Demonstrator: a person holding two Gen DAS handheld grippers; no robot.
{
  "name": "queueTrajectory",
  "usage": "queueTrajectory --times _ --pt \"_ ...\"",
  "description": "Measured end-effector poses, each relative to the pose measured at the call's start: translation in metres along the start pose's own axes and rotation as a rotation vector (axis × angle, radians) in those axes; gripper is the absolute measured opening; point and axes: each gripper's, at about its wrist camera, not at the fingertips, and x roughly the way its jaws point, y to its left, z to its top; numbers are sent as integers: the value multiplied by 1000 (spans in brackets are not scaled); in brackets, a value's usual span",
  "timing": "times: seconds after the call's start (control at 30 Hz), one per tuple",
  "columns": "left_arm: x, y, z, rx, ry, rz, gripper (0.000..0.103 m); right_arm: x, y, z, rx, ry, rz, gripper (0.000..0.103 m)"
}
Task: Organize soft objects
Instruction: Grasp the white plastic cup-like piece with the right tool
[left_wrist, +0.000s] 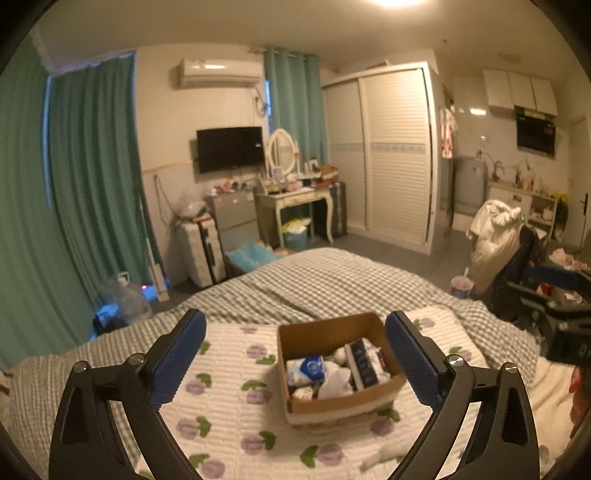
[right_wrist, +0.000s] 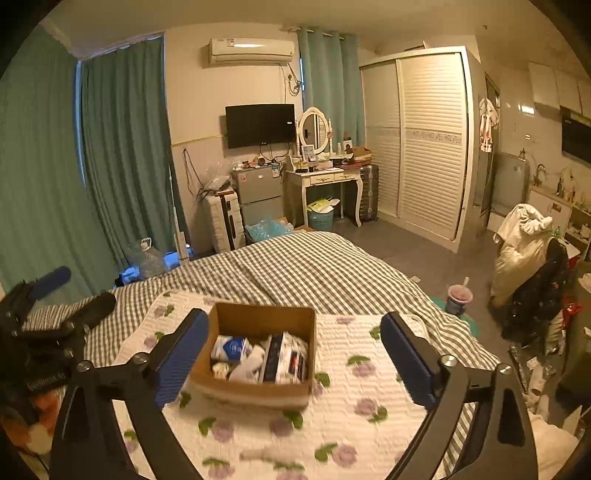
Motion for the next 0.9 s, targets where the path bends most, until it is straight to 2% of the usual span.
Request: queueTrajectory --times 0.13,0.27,0.43,0.6,0.9 --pt "-9 2 -22 3 23 0 99 -11 6 -35 -23 33 -5 102" --pt "2 -2 -56 19 77 18 99 7 11 -79 -24 85 3 102" --pt "29 -1 -102 38 143 37 99 55 16 -135 -12 149 1 102" --pt "74 5 -150 9 258 36 99 115 21 -181 19 267 30 102" --pt "137 15 -222 -33 428 19 99 191 35 -239 13 442 46 100"
